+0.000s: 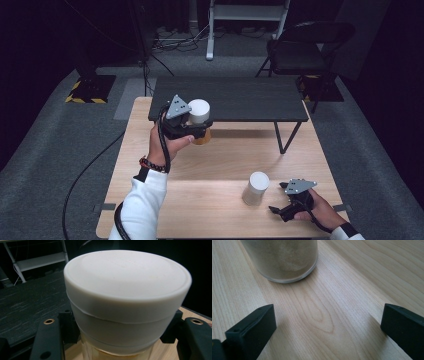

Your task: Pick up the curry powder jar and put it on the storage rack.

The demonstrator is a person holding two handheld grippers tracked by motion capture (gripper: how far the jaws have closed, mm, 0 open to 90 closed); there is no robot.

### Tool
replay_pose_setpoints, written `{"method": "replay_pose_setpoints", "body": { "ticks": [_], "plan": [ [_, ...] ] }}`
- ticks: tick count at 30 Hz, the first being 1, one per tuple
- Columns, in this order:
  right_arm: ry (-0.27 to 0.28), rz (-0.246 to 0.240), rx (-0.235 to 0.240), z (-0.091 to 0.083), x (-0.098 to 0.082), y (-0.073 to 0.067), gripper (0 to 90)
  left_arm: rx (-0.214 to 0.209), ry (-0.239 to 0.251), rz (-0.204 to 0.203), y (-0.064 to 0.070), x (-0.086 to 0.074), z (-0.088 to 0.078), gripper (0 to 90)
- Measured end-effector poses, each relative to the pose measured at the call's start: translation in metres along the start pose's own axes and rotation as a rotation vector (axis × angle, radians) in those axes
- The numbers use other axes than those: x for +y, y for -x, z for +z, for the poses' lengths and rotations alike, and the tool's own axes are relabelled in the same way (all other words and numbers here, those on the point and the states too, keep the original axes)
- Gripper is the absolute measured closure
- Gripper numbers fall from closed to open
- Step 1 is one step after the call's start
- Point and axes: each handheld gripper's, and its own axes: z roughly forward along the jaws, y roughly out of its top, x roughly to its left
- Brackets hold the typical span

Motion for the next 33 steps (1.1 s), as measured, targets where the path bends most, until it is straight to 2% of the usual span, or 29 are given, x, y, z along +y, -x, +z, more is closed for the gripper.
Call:
{"method": "replay_pose_setpoints", "body": {
  "ticks": [9, 20, 33],
  "plan": [
    [0.000, 0.000, 0.000, 0.000, 0.000, 0.000, 0.0, -0.005, 0.017, -0.004, -0.003, 0.017, 0.011, 34.6],
    [0.001, -0.001, 0.001, 0.000, 0.000, 0.000, 0.0, 0.015, 0.032, 0.027, -0.004, 0.045, 0.020, 34.6],
    [0.000, -0.001, 0.002, -0.001, -0.001, 0.000, 0.0, 0.063, 0.049, 0.003, -0.012, 0.057, 0.029, 34.6]
  ]
}}
